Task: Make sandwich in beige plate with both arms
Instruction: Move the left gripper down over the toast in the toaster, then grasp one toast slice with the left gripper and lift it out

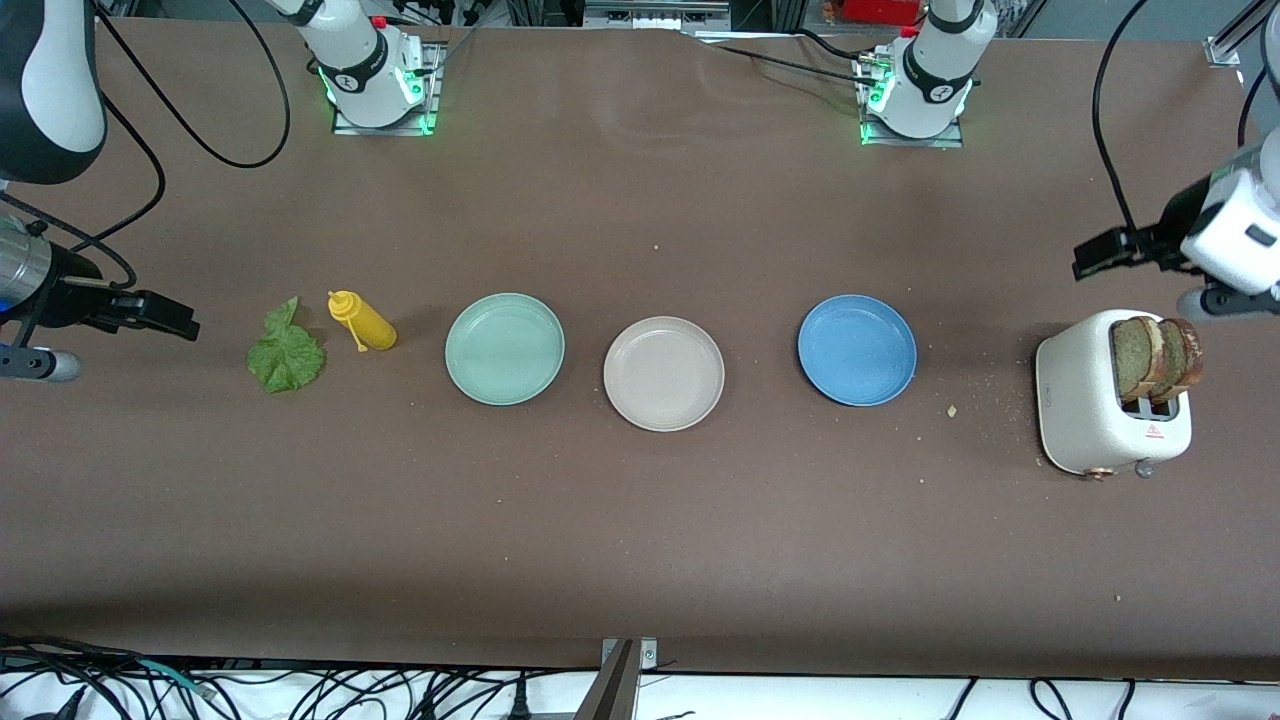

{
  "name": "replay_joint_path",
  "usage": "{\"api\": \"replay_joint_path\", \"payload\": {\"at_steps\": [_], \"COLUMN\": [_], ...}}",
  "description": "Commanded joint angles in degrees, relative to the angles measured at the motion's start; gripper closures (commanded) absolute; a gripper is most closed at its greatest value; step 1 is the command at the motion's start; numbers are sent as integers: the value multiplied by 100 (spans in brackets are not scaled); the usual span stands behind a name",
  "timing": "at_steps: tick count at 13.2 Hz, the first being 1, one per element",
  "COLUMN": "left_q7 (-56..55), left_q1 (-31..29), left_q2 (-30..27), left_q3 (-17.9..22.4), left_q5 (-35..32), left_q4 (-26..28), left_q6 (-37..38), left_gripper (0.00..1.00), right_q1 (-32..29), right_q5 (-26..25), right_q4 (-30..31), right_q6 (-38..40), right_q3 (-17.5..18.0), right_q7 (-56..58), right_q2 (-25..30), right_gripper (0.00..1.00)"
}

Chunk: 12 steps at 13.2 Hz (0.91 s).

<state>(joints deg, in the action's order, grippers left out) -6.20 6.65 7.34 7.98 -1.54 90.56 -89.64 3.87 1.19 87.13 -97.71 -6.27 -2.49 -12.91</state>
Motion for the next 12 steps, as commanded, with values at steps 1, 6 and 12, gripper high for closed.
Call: {"api": "replay_joint_path", "payload": {"at_steps": [1, 6, 12], "left_q7": [224, 1400, 2261], "left_q1": [-216, -874, -1165], "left_q2": [486, 1049, 1323], "left_q3": [-34, -42, -42], "left_q5": [-110, -49, -49], "left_q4": [-47, -73, -47], "left_q6": [-403, -756, -915], "left_gripper": [0, 0, 0], "right_q1": [9, 9, 9], "right_q5": [-40, -40, -14], "right_q4": [-117, -117, -117], "right_q6": [23, -20, -12], "right_q3": [3, 3, 3], "right_q7": [-67, -67, -67], "right_q2": [-45, -45, -45], "right_gripper": [1, 1, 1]}}
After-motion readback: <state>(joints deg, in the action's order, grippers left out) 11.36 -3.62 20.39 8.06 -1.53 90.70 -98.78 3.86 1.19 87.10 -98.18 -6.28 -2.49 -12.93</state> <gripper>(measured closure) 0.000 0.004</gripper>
